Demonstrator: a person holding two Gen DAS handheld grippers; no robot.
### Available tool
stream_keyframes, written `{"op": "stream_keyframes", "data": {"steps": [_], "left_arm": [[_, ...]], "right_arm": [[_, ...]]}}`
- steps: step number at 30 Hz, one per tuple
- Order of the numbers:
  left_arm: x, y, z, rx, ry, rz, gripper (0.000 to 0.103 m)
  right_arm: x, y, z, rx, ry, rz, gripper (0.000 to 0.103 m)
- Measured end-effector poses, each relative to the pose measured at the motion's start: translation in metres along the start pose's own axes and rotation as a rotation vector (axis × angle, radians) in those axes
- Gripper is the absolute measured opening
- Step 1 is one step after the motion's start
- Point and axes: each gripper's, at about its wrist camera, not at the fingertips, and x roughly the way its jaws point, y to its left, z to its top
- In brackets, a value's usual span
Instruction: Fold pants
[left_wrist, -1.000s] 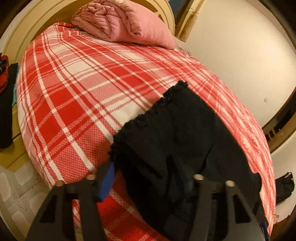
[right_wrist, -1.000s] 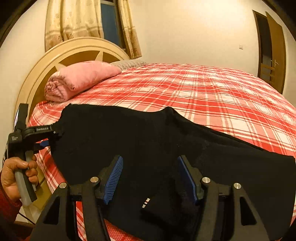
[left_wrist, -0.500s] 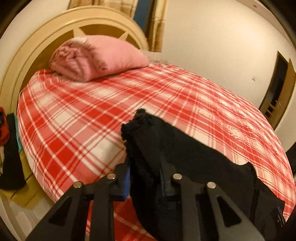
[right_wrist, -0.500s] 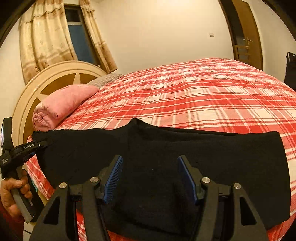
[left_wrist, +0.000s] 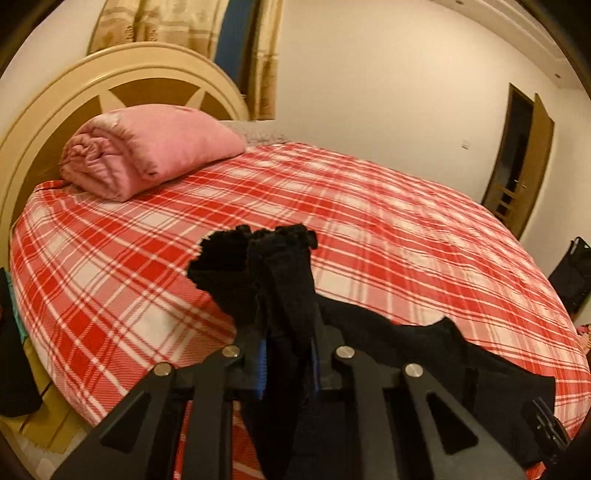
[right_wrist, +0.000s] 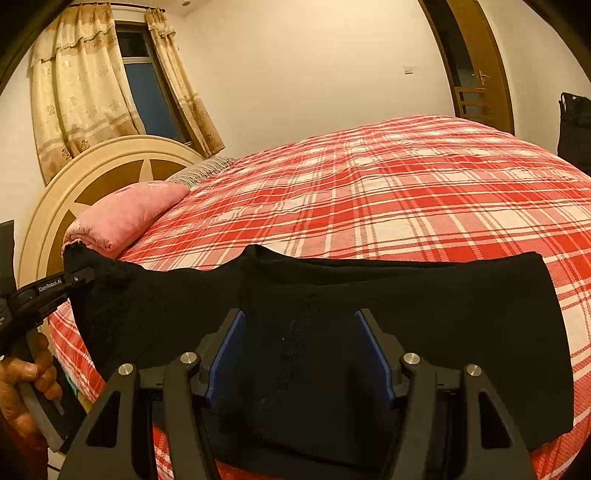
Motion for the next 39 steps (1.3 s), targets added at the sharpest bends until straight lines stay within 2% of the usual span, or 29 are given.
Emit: {"op": "stream_keyframes", "data": {"steps": [5, 13, 17, 20, 22, 23, 25, 26, 29, 31, 33, 35, 37, 39], "left_arm": [[-0.004, -0.014, -0.003, 0.034, -0.014, -0.048, 0.018], [0.001, -0.014, -0.003, 0.031, -0.004, -0.021, 0.018], [-0.001, 0.013, 0.000, -0.024, 0.006, 0.053, 0.022], [0.003, 0.053, -0.002, -0.077, 0.038, 0.155, 0.039], [0.002, 0.081, -0.007, -0.121, 0.049, 0.219, 0.053], [0.000, 0.095, -0.010, -0.140, 0.054, 0.245, 0.057], [-0.001, 0.114, -0.015, -0.163, 0.080, 0.281, 0.069], [-0.002, 0.123, -0.018, -0.184, 0.090, 0.293, 0.071], [-0.001, 0.137, -0.029, -0.258, 0.120, 0.261, 0.074], [0.003, 0.139, -0.039, -0.315, 0.144, 0.203, 0.075], [0.013, 0.134, -0.049, -0.373, 0.185, 0.113, 0.075], [0.028, 0.122, -0.056, -0.385, 0.228, 0.042, 0.075], [0.039, 0.113, -0.061, -0.385, 0.238, 0.035, 0.075], [0.048, 0.111, -0.065, -0.418, 0.245, 0.034, 0.081]], "right_arm": [[0.002, -0.003, -0.002, 0.015, 0.006, -0.001, 0.063], [0.005, -0.002, -0.002, 0.006, 0.015, 0.006, 0.063], [0.005, 0.002, -0.002, -0.009, 0.015, 0.010, 0.063], [0.008, 0.006, -0.003, -0.020, 0.022, 0.016, 0.063], [0.010, 0.007, -0.003, -0.022, 0.029, 0.019, 0.063], [0.011, 0.008, -0.003, -0.022, 0.032, 0.022, 0.063], [0.013, 0.012, -0.004, -0.026, 0.038, 0.029, 0.063], [0.013, 0.014, -0.004, -0.032, 0.039, 0.031, 0.063], [0.014, 0.021, -0.004, -0.055, 0.041, 0.034, 0.063], [0.013, 0.024, -0.004, -0.067, 0.038, 0.036, 0.063], [0.013, 0.026, -0.004, -0.076, 0.036, 0.036, 0.063], [0.012, 0.026, -0.003, -0.079, 0.037, 0.033, 0.063], [0.011, 0.024, -0.003, -0.077, 0.034, 0.029, 0.063], [0.010, 0.022, -0.002, -0.068, 0.030, 0.025, 0.063]]}}
